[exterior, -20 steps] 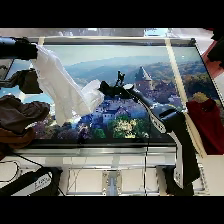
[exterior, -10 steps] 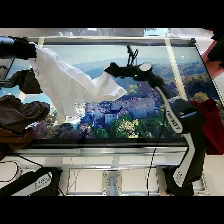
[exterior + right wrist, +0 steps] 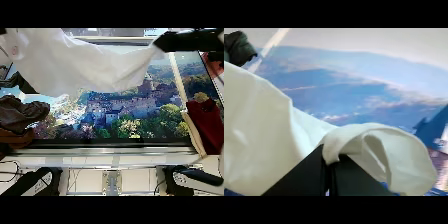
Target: Fold the shirts.
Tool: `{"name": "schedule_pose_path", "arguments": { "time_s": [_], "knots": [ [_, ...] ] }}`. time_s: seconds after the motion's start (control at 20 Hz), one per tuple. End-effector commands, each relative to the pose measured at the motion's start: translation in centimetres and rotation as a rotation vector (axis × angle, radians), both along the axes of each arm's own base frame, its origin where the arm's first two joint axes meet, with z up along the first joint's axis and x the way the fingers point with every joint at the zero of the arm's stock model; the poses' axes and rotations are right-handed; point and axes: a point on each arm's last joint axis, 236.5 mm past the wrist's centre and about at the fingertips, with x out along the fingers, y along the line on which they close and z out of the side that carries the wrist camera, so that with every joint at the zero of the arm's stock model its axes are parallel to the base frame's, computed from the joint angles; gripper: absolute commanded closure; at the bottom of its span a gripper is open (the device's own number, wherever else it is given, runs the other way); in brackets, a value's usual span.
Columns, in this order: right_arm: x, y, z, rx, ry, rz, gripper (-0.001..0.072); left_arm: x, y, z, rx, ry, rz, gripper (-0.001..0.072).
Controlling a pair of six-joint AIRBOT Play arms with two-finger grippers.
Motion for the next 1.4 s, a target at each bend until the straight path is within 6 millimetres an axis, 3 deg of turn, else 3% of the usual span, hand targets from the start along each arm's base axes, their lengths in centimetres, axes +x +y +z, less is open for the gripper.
{"name": "schedule_pose_path", "arguments": {
  "time_s": [0.0,0.1,0.15,0.25,0.3,0.35,0.45,0.6,0.7,0.75,0.85,0.95,1.0,1.05,1.1,1.15,1.2,1.35],
  "knots": [
    [-9.4,-6.6,8.8,-0.167,-0.245,-0.192,0.0683,-7.4,-1.1,3.1,0.017,-0.070,-0.052,0.0685],
    [-12.7,-8.9,11.3,-0.218,-0.329,-0.271,0.0684,-10.0,-1.3,1.8,0.027,-0.009,-0.063,0.0686],
    [-13.3,-9.8,11.6,-0.238,-0.336,-0.300,0.0684,-10.4,-1.4,-0.2,0.038,0.076,-0.072,0.0685],
    [-12.4,-9.9,10.1,-0.254,-0.293,-0.302,0.0683,-9.1,-1.3,-5.8,0.032,0.288,-0.079,0.0686],
    [-11.2,-9.9,8.4,-0.263,-0.246,-0.295,0.0683,-7.9,-1.3,-9.0,0.026,0.385,-0.080,0.0685],
    [-9.7,-9.8,5.9,-0.276,-0.180,-0.285,0.0683,-6.4,-1.3,-13.1,0.012,0.493,-0.076,0.0686],
    [-6.1,-9.6,-1.8,-0.310,0.012,-0.258,0.0683,-3.3,-0.8,-21.5,-0.017,0.650,-0.035,0.0685],
    [-1.8,-9.3,-15.1,-0.346,0.279,-0.221,0.0683,1.9,3.2,-32.9,-0.009,0.704,0.177,0.0686],
    [0.4,-9.0,-23.5,-0.349,0.388,-0.210,0.0682,4.7,5.2,-37.2,-0.032,0.672,0.290,0.0685],
    [1.2,-8.8,-26.7,-0.334,0.423,-0.218,0.0683,6.1,5.4,-38.5,-0.045,0.657,0.309,0.0685],
    [2.5,-8.0,-32.1,-0.271,0.482,-0.244,0.0681,9.1,5.6,-40.5,-0.080,0.626,0.331,0.0685],
    [4.2,-7.2,-35.0,-0.203,0.486,-0.267,0.0676,11.7,5.8,-42.1,-0.127,0.587,0.358,0.0685],
    [5.5,-6.8,-35.5,-0.165,0.457,-0.282,0.0653,12.9,5.9,-42.4,-0.155,0.554,0.373,0.0684],
    [6.8,-6.6,-35.2,-0.129,0.410,-0.301,0.0564,14.1,6.2,-41.9,-0.180,0.505,0.389,0.0670],
    [8.2,-6.7,-34.3,-0.095,0.347,-0.325,0.0379,15.3,6.7,-40.5,-0.210,0.425,0.410,0.0552],
    [9.6,-6.9,-32.8,-0.070,0.275,-0.351,0.0305,16.4,7.2,-38.6,-0.228,0.343,0.425,0.0309],
    [10.6,-7.6,-31.3,-0.057,0.227,-0.373,0.0304,17.4,7.9,-36.3,-0.242,0.278,0.435,0.0093],
    [11.4,-11.2,-26.2,-0.067,0.169,-0.421,0.0304,18.4,10.0,-28.3,-0.269,0.192,0.442,0.0075]
  ]
}}
